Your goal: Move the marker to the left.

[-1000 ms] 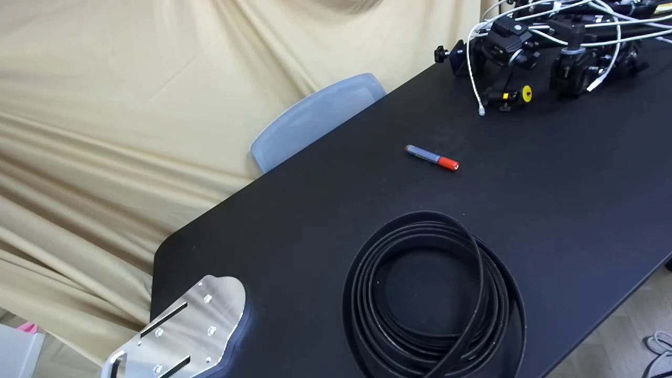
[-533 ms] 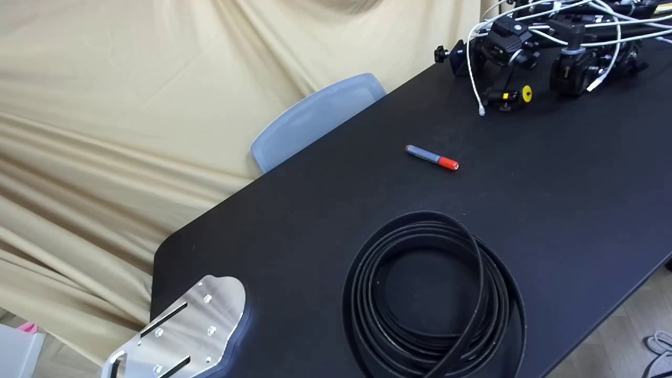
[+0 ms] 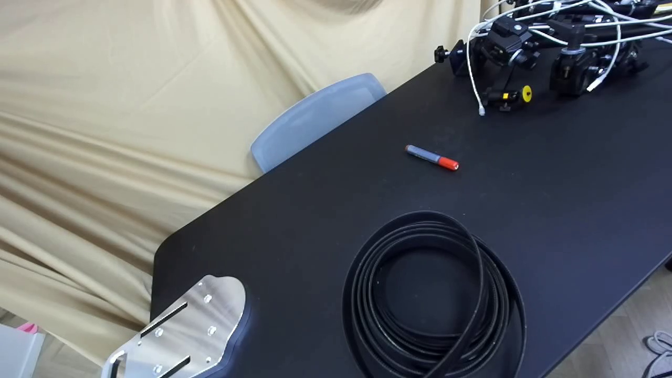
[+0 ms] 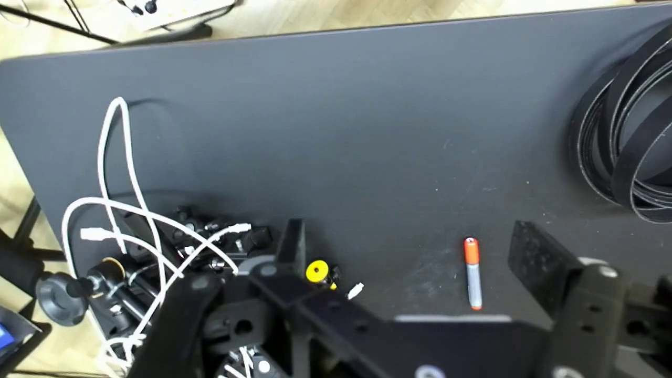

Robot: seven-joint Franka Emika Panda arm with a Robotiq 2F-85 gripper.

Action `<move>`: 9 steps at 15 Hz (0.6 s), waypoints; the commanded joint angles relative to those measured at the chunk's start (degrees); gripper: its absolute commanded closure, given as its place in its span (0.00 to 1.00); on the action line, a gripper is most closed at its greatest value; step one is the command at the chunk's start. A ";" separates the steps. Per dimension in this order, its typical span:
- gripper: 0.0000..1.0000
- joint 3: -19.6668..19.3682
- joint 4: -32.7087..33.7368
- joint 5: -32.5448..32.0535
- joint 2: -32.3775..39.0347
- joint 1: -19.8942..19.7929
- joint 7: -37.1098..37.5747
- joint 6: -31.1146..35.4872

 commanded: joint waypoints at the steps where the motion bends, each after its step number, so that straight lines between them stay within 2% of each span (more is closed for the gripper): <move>1: 0.00 -0.70 2.31 -0.49 11.02 2.96 -3.29 10.71; 5: 0.00 0.26 6.44 0.44 25.30 6.05 -5.01 23.16; 9: 0.00 1.25 13.13 1.21 38.25 7.84 -4.47 28.97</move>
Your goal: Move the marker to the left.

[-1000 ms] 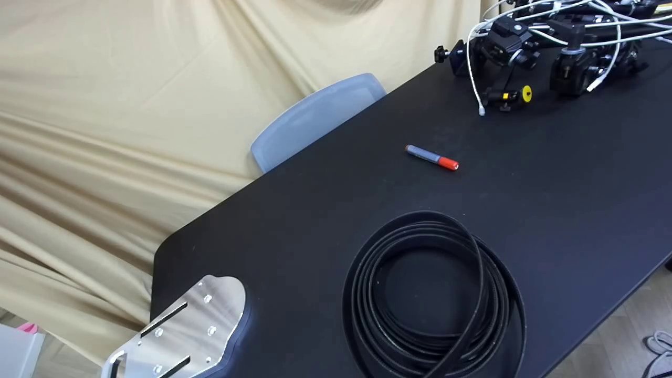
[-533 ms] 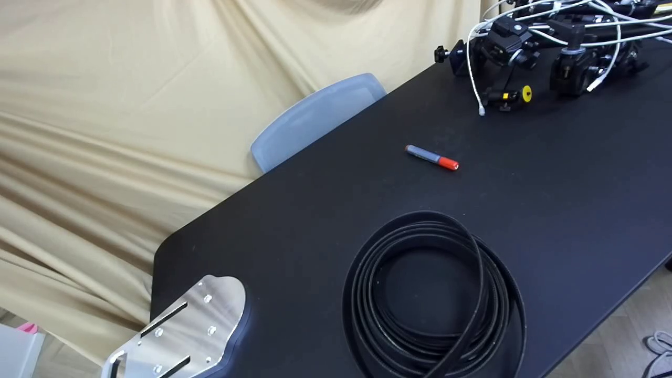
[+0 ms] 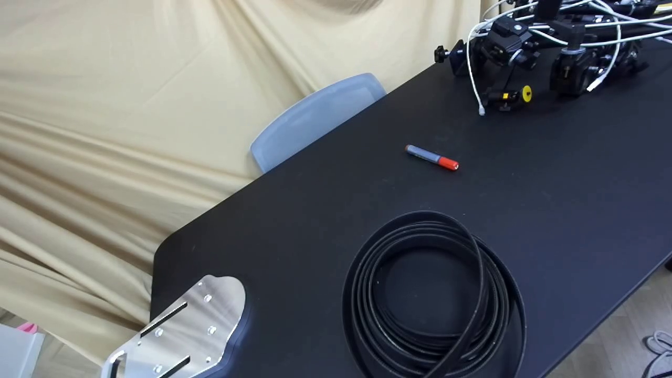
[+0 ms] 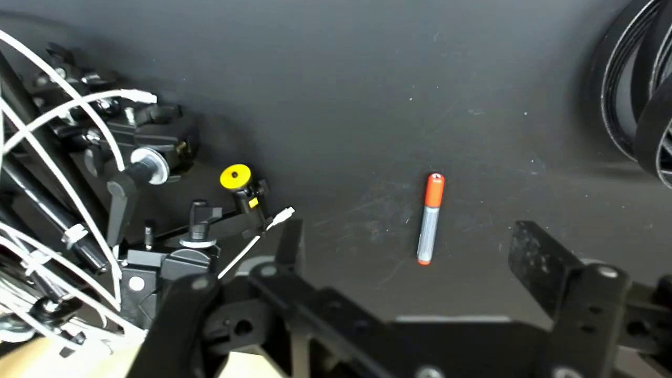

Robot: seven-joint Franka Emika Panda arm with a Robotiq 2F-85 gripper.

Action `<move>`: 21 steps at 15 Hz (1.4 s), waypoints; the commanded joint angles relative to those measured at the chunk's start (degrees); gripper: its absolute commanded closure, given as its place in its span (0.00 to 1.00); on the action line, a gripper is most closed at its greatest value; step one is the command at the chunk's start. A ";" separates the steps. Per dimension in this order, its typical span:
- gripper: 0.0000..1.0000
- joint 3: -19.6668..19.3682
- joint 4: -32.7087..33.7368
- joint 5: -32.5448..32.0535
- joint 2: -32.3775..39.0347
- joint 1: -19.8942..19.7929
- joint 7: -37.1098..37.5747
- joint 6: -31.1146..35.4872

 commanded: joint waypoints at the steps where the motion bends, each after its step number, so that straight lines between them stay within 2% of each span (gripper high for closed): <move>1: 0.00 0.45 9.01 1.10 12.86 1.18 -0.37 1.65; 4: 0.00 0.49 13.48 2.33 18.16 1.32 -1.39 -0.54; 5: 0.00 0.84 9.25 1.29 14.72 0.89 -0.49 1.66; 7: 0.00 0.94 11.66 1.43 17.77 0.81 -0.62 1.27; 10: 0.00 0.96 12.48 1.45 18.46 0.79 -0.67 1.04; 13: 0.00 2.04 14.55 0.12 22.43 0.98 4.90 3.76; 14: 0.00 2.42 15.15 1.42 23.62 1.35 5.86 4.39; 17: 0.00 3.77 16.78 0.10 28.44 2.11 14.41 9.36; 21: 0.00 2.04 20.12 -5.32 35.69 4.56 26.65 14.46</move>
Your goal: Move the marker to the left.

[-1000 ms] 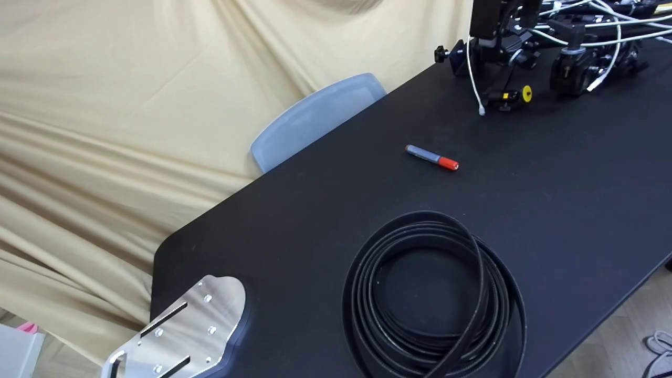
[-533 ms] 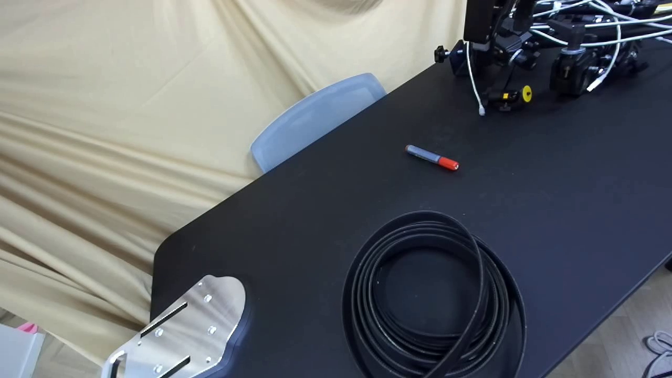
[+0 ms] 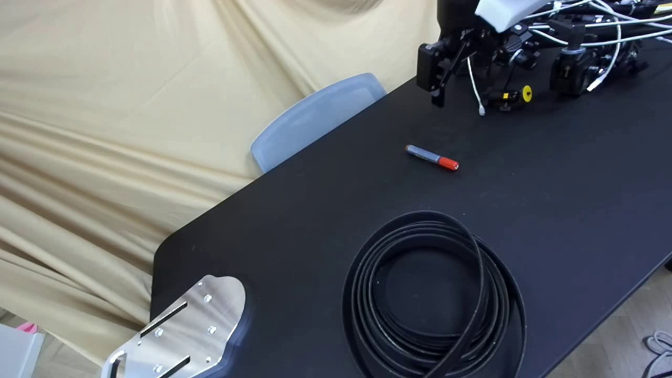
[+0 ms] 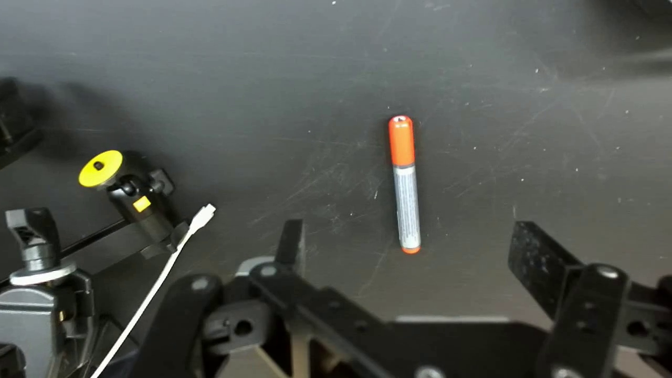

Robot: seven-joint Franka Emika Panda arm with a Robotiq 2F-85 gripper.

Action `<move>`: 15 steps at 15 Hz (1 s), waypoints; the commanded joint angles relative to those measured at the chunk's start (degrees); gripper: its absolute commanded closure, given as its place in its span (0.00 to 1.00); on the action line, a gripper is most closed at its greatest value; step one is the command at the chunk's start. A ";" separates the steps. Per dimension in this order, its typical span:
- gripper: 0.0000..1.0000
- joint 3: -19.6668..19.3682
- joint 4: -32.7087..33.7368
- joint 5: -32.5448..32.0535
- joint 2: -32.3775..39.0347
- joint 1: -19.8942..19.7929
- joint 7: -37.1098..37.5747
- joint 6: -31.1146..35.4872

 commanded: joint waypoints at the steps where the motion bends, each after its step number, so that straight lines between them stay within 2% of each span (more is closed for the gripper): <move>1: 0.00 -2.35 4.96 -4.81 7.17 2.62 10.49 2.81; 3: 0.00 -2.86 6.84 -4.00 10.25 3.54 10.01 2.61; 6: 0.00 -1.95 10.21 -1.81 14.54 3.42 4.92 0.93; 10: 0.00 -0.04 14.65 0.23 19.25 2.16 -2.36 0.19; 15: 0.00 0.87 19.61 1.84 23.68 1.50 -7.99 -1.72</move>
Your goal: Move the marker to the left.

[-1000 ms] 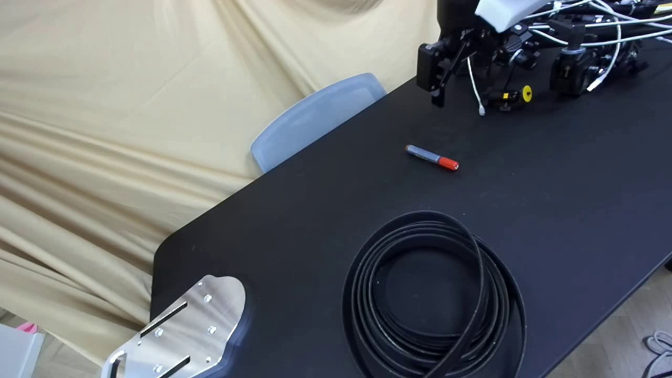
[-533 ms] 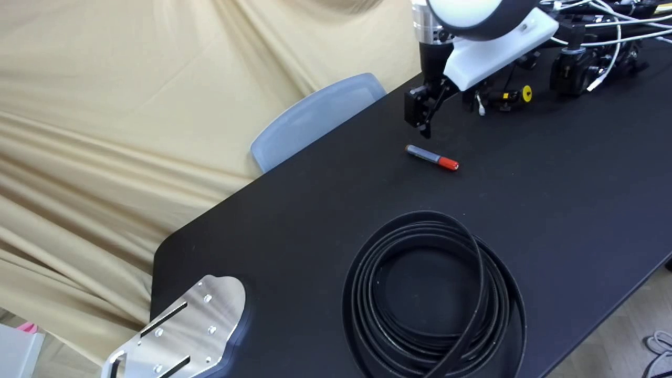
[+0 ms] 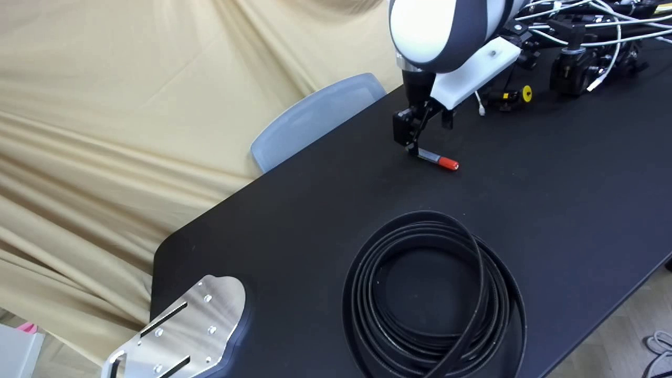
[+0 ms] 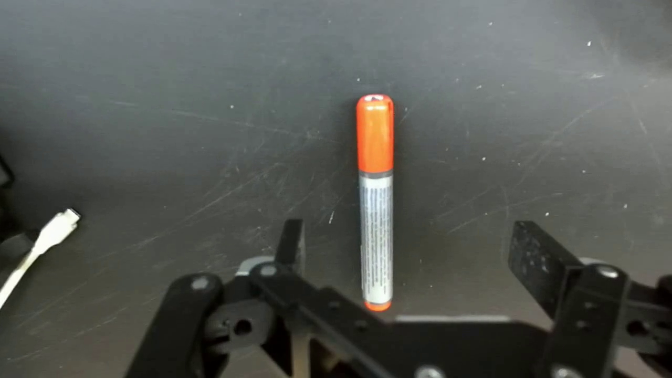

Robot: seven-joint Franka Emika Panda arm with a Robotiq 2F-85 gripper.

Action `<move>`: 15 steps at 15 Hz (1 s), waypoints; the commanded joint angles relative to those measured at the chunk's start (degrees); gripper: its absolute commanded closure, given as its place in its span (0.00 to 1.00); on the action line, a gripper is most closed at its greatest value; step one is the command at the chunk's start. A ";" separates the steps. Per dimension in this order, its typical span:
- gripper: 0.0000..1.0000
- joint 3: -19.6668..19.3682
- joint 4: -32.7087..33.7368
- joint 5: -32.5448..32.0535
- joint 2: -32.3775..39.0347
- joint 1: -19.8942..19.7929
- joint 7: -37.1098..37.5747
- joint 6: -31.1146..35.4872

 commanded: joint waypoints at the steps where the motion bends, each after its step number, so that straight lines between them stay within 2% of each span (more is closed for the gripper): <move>1: 0.00 1.30 4.83 1.40 3.59 -1.28 -3.79 -2.78; 8: 0.00 0.47 7.80 0.96 6.88 -0.79 -5.13 -4.38; 10: 0.27 0.26 8.36 0.94 7.54 -0.81 -5.05 -4.46; 15: 0.61 -0.05 9.06 0.94 8.25 -0.92 -4.94 -4.47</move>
